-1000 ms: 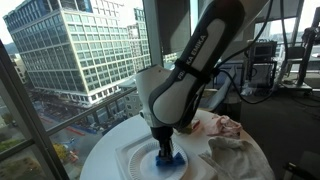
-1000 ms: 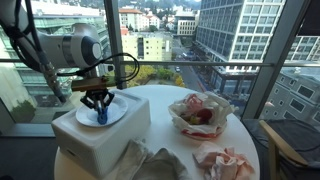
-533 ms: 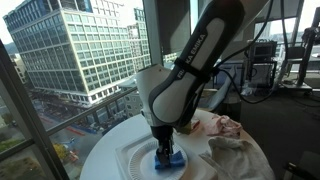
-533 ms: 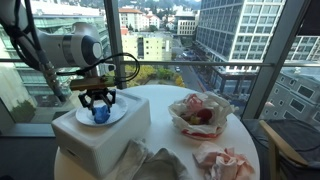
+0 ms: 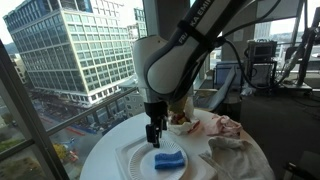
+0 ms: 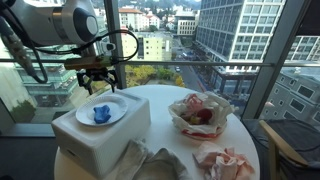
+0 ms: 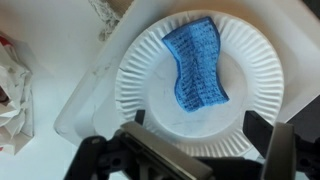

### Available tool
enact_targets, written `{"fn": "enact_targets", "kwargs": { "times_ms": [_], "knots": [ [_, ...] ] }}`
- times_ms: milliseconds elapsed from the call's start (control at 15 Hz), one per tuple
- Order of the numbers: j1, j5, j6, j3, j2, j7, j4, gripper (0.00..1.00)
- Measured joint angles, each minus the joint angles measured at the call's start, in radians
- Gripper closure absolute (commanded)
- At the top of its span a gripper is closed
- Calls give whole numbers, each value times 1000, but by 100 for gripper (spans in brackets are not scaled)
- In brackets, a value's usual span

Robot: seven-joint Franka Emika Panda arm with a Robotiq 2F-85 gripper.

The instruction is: Wipe the plate with the sponge

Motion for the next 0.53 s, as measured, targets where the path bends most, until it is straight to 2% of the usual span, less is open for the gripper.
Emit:
{"fn": "enact_targets", "kwargs": {
  "times_ms": [267,533],
  "knots": [
    [1,-33,-148,-9,-46,76,-14,0],
    [0,-33,-181,-10,-57,103,-23,0]
  ]
}}
